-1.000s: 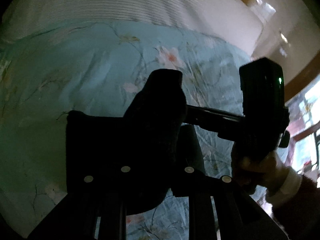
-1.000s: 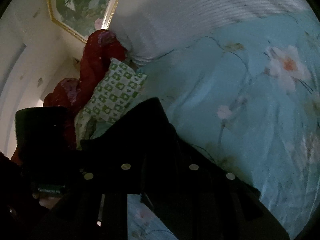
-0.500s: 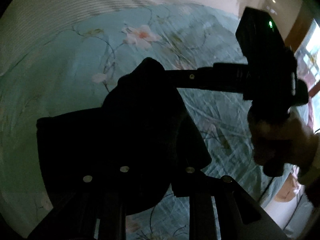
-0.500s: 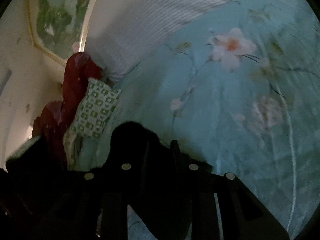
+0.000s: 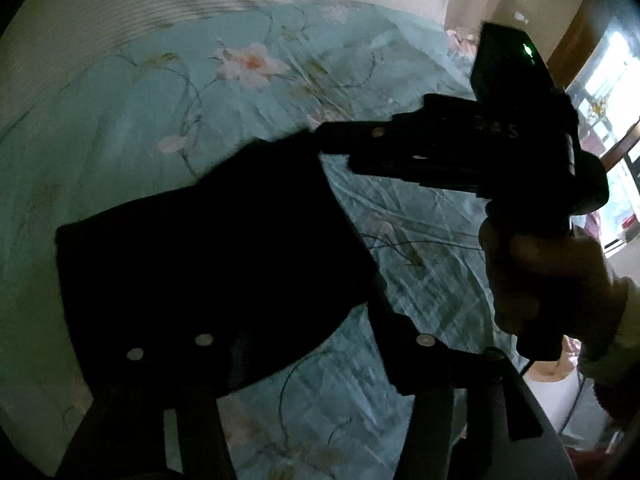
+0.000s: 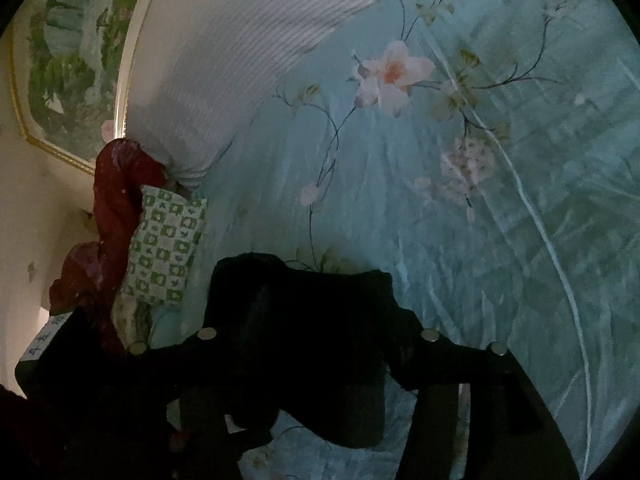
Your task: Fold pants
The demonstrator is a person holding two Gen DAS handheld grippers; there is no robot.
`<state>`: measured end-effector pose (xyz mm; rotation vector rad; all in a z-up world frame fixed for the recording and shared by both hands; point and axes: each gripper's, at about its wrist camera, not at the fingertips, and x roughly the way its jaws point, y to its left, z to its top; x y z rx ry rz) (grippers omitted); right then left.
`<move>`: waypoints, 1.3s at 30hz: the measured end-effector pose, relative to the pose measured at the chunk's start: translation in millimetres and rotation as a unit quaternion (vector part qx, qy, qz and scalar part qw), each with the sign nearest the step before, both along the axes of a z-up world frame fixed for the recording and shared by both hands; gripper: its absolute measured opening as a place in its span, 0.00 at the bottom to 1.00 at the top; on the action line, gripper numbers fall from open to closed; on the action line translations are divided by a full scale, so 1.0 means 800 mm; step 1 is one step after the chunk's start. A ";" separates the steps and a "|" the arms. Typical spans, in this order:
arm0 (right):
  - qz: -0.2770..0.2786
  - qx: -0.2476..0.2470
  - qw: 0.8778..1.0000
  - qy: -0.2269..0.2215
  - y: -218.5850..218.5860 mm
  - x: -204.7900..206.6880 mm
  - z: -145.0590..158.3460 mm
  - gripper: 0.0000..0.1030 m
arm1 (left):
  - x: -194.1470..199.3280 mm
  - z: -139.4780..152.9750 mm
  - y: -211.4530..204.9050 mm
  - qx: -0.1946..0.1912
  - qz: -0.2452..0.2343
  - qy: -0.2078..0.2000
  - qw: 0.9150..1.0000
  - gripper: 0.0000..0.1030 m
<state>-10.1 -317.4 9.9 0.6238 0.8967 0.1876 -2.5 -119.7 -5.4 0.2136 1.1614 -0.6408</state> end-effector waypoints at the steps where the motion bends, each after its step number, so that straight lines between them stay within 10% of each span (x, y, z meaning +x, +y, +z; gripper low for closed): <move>1: -0.005 -0.005 1.000 -0.003 0.002 -0.002 0.003 0.63 | -0.001 0.005 0.008 -0.006 0.002 -0.001 1.000 0.55; 12: -0.023 -0.029 0.999 -0.003 0.036 -0.022 0.022 0.68 | 0.022 0.025 0.113 -0.023 0.102 0.004 0.994 0.69; 28: -0.026 -0.046 0.997 0.053 0.084 -0.013 -0.013 0.69 | 0.110 -0.064 0.209 -0.052 0.235 0.122 0.963 0.77; 30: -0.023 -0.049 0.997 0.055 0.087 -0.010 -0.014 0.50 | 0.113 -0.070 0.210 -0.059 0.239 0.123 0.961 0.69; 32: -0.016 -0.056 0.996 0.061 0.090 -0.008 -0.014 0.26 | 0.114 -0.071 0.205 -0.066 0.229 0.125 0.963 0.41; 39: -0.007 -0.015 1.000 0.008 0.090 -0.013 0.041 0.14 | 0.108 -0.029 0.190 -0.073 0.200 0.089 0.973 0.26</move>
